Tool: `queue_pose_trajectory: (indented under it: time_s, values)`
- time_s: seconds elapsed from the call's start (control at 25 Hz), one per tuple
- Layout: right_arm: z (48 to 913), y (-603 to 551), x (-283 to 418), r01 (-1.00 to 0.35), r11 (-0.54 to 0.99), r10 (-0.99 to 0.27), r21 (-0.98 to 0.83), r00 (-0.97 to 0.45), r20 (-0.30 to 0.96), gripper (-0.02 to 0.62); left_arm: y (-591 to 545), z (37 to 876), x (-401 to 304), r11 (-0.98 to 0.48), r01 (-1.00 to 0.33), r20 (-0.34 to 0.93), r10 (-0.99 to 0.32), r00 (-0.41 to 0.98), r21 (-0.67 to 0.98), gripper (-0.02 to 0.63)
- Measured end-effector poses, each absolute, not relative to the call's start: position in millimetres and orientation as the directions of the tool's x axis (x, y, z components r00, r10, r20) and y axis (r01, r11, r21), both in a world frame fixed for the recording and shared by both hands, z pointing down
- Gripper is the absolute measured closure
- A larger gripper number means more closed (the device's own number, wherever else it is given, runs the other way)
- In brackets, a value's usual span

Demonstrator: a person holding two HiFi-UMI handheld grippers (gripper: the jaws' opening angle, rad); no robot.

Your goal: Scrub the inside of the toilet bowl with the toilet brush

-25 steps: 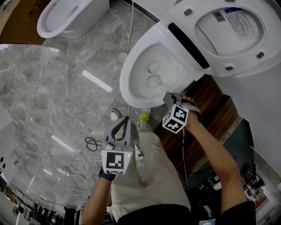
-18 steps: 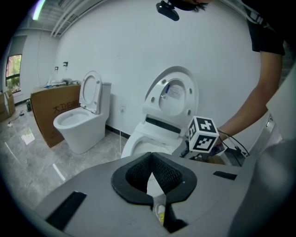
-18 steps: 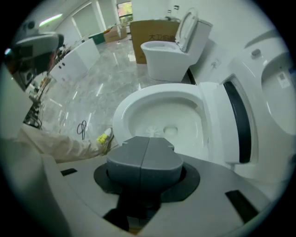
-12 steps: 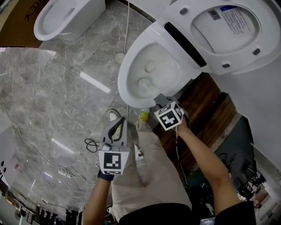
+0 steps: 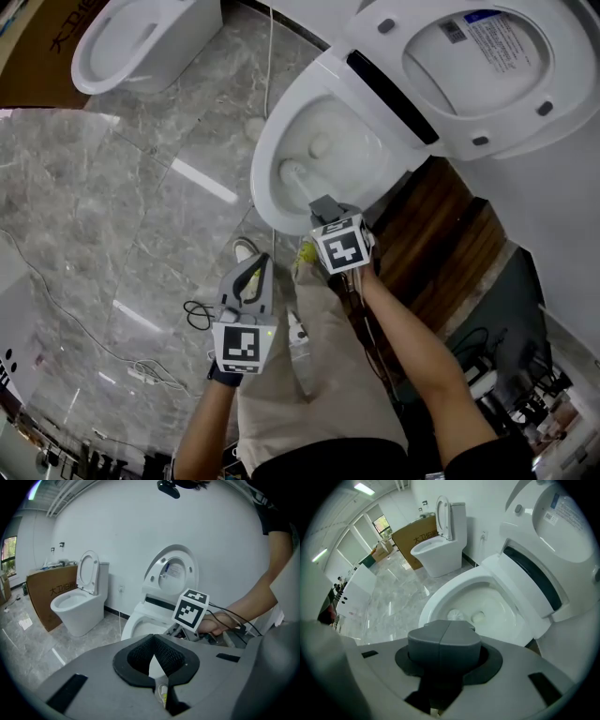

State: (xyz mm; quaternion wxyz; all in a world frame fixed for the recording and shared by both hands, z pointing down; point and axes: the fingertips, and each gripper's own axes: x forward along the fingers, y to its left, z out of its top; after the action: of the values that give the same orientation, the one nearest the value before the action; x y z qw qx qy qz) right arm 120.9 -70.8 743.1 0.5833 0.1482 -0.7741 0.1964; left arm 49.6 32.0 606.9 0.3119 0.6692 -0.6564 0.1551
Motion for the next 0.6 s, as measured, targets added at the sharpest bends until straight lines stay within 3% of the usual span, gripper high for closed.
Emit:
queue_pose_trajectory:
  time_s: [0.6]
  values:
    - [756,-152,117,-0.59,0.792,-0.105,-0.158,-0.386,0.916,0.439,16,606,46,0.03,-0.976,0.603,-0.79,0.109,0.216,0.588]
